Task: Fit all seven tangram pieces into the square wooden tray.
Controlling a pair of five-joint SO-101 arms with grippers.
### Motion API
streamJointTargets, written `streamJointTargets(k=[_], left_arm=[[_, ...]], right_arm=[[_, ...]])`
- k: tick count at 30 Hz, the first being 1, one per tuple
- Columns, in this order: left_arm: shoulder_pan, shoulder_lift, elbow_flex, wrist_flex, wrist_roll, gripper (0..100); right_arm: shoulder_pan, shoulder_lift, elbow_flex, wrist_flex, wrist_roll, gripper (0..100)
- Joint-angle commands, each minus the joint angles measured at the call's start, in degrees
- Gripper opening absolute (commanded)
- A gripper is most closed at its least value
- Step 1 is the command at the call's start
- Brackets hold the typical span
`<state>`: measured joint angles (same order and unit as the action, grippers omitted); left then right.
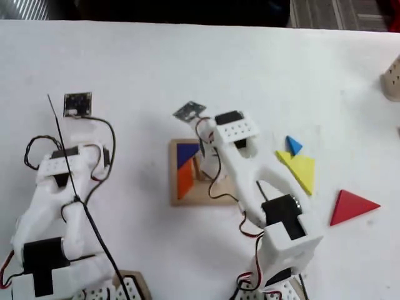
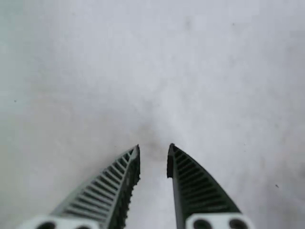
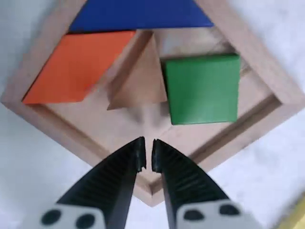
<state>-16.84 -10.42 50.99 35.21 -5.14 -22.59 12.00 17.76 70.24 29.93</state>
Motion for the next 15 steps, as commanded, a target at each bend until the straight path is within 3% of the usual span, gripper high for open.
streamJointTargets(k=[1,15], left_arm=[[-0.66,-0.31,-3.08,-1.05,0.00,11],[-0.66,-0.40,-3.08,-1.05,0.09,11]], right_arm=[[0.75,-2.77,2.55,-6.46,-0.88,1.8],[-6.64,-2.95,2.90,-9.63,-10.64,1.8]])
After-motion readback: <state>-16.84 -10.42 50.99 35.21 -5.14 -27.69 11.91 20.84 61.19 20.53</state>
